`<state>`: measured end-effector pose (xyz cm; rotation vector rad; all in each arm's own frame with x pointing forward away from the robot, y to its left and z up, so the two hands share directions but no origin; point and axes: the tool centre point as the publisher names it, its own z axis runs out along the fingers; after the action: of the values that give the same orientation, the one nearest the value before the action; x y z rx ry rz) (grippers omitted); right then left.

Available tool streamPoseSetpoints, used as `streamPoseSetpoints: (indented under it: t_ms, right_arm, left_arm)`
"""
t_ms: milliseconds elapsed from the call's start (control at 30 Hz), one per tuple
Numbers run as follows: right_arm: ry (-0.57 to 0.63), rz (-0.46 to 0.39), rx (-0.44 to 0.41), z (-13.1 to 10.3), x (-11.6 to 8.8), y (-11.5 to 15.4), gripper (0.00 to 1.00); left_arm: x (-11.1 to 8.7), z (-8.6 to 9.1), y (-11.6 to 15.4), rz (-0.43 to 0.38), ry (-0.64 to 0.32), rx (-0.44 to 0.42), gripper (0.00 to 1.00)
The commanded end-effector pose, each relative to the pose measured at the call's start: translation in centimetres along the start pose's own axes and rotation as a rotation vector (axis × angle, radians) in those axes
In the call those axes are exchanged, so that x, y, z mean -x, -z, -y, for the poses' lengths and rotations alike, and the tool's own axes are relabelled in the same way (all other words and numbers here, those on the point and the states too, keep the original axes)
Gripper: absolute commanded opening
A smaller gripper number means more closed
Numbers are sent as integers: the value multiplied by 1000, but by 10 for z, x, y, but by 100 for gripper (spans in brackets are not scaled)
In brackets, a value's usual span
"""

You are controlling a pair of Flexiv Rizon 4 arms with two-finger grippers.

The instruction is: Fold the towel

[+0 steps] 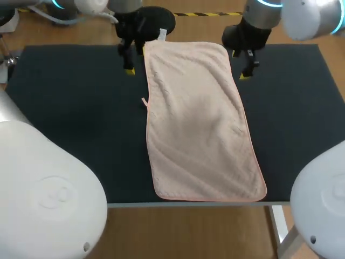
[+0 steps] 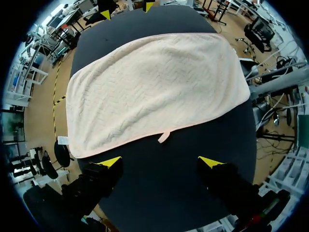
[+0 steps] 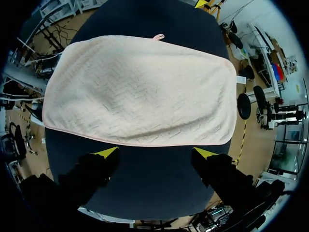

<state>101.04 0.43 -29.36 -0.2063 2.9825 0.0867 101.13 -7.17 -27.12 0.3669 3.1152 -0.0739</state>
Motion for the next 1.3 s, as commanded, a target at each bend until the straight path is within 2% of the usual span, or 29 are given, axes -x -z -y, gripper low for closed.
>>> streamPoseSetpoints:
  t_ms: [33, 200, 233, 600, 733, 967, 1300]
  right_arm:
    - [-10, -22, -110, -4, 1, -7, 100]
    - [6, 11, -81, -4, -2, -21, 100]
    - [13, 9, -80, -3, -2, -24, 100]
    - [63, -30, -96, 4, 3, -64, 100]
    - [19, -81, -118, 5, 3, -79, 100]
    - [-62, -134, -115, 2, -3, -97, 100]
    - [-106, -135, -115, 4, -13, -114, 100]
  left_arm:
    - [1, 10, -9, -15, 50, -18, 100]
    - [-1, 26, -23, 5, 90, -8, 100]
    - [0, 27, -26, 6, 100, -32, 100]
    - [17, 37, -77, -1, 136, -45, 100]
    - [18, 39, -90, 5, 143, -55, 100]
    - [14, 42, -97, 11, 90, -65, 100]
    - [12, 45, -117, -42, 87, -43, 100]
